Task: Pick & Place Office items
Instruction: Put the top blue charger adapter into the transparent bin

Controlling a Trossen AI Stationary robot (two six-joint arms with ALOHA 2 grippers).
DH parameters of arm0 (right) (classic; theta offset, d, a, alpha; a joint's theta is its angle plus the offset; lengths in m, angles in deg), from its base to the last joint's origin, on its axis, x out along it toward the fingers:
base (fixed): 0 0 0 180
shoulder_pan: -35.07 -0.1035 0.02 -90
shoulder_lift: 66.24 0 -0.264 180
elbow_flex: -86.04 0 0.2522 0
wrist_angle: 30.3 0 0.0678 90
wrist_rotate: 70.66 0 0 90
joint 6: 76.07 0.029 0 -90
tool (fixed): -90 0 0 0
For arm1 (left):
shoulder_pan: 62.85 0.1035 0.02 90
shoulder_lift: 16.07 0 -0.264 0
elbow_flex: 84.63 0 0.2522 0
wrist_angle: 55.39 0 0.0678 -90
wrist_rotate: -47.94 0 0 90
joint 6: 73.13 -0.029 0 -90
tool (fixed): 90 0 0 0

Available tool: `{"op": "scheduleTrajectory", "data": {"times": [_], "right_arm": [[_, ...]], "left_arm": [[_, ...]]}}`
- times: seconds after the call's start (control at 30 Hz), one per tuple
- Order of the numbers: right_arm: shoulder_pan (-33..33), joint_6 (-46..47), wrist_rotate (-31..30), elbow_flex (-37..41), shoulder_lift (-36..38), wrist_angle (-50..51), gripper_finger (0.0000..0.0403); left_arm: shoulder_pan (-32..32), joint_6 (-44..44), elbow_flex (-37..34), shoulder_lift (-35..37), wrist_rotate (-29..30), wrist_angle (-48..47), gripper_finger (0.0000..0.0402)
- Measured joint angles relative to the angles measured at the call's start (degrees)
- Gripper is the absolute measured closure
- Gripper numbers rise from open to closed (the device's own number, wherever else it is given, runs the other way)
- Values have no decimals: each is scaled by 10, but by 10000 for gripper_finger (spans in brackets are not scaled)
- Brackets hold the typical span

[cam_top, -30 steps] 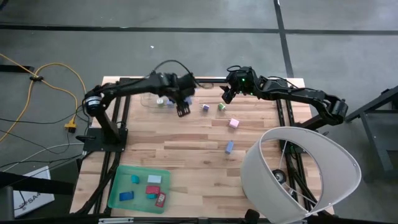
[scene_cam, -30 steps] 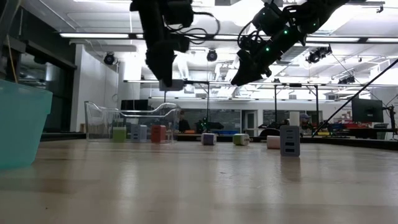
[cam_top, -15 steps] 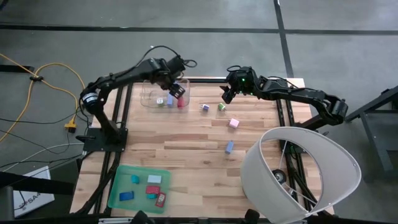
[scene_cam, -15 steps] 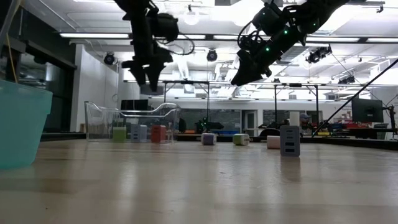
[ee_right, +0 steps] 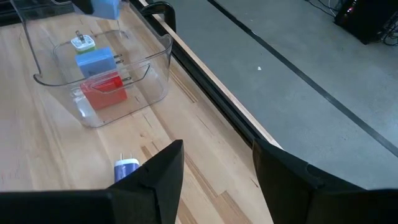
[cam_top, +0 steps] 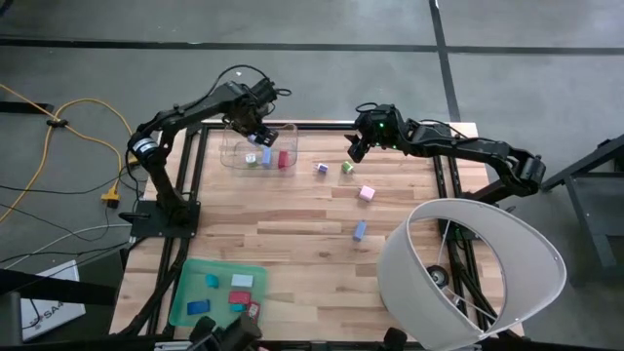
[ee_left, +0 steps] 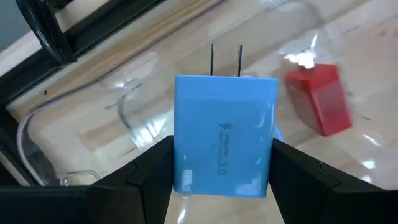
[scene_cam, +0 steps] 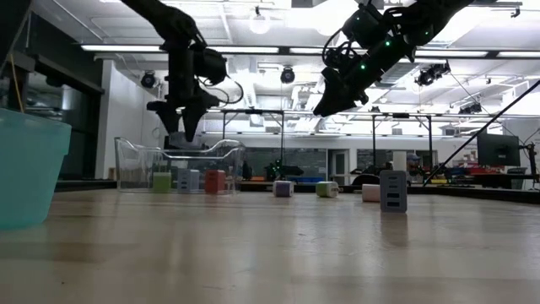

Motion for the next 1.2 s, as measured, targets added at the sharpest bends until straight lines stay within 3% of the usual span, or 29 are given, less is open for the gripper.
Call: {"op": "scheduleTrajectory", "data": {"times": [0.7,1.2], "right_arm": [[0,0,0,0,0,0,223],[0,0,0,0,0,0,223]], "left_arm": [[47,-34,-10,-105,-31,2,184],[57,-76,-11,-118,-30,30,183]]}}
